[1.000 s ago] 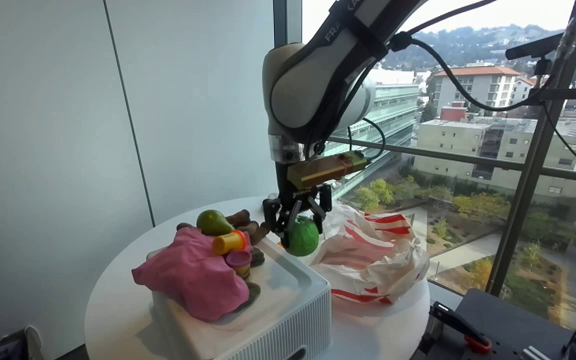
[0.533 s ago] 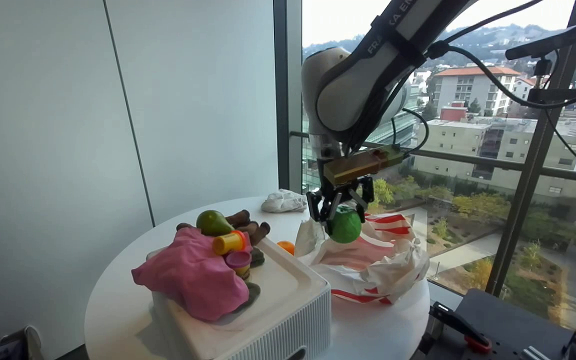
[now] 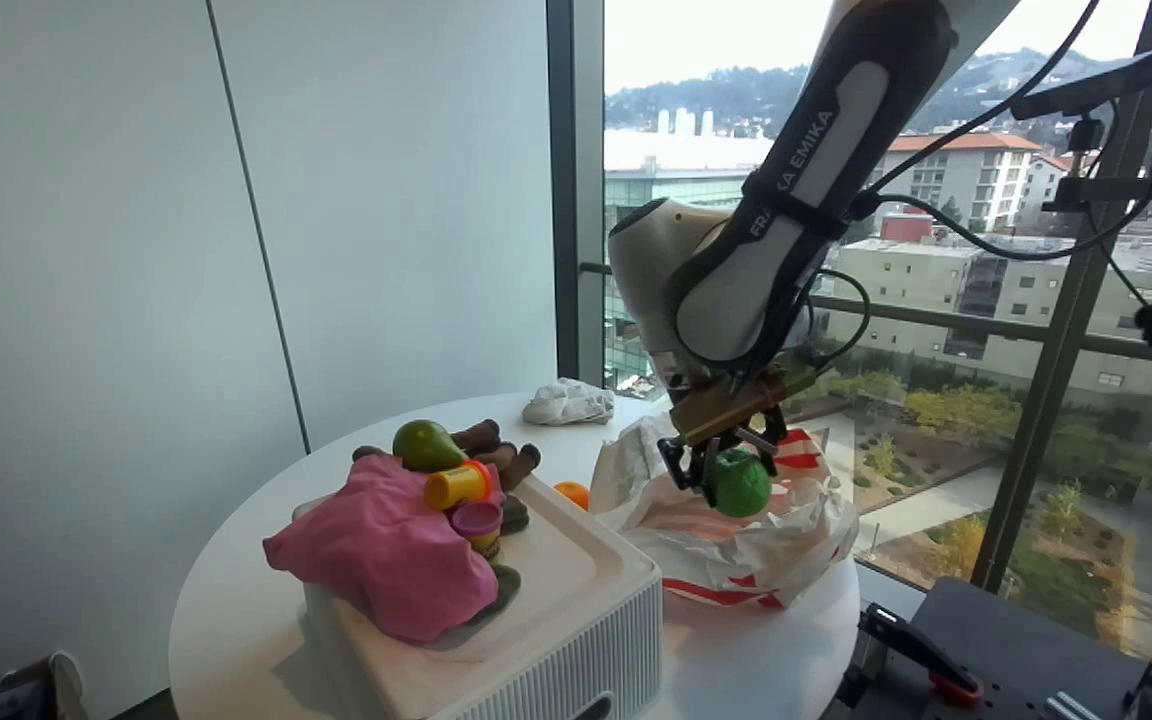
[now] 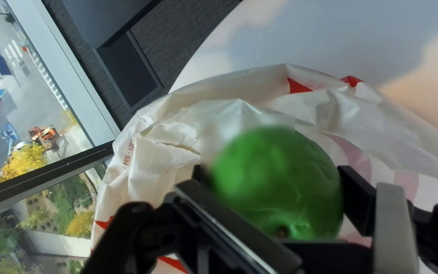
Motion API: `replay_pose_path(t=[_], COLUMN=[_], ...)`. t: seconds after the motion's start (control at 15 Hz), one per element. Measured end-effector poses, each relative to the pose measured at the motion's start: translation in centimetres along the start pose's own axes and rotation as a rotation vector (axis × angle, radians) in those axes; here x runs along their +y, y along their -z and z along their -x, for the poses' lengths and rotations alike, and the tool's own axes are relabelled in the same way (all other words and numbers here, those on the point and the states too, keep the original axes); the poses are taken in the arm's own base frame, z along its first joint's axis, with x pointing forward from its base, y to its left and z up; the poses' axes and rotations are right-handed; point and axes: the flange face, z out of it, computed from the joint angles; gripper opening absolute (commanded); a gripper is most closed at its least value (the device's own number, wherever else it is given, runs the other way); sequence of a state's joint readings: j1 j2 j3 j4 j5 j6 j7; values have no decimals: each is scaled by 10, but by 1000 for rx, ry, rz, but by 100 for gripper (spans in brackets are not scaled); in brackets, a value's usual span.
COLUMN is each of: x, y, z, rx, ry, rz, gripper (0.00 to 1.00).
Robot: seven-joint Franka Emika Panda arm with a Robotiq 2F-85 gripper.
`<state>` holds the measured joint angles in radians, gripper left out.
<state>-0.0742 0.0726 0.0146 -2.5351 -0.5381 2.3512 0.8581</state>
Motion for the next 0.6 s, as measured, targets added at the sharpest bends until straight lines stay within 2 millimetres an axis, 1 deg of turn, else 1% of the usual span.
replay_pose_path(t=[0.07, 0.13, 0.2, 0.33, 0.4, 0.6], x=[-3, -5, -8, -14, -16, -18], y=[-8, -16, -23, -37, -44, -53], z=[-6, -11, -17, -27, -30, -34], rx=[13, 30, 46, 59, 57, 48], ry=[-15, -31, -48, -80, -98, -137], rz=[18, 40, 61, 89, 97, 104], gripper=[59, 71, 96, 100, 100, 100])
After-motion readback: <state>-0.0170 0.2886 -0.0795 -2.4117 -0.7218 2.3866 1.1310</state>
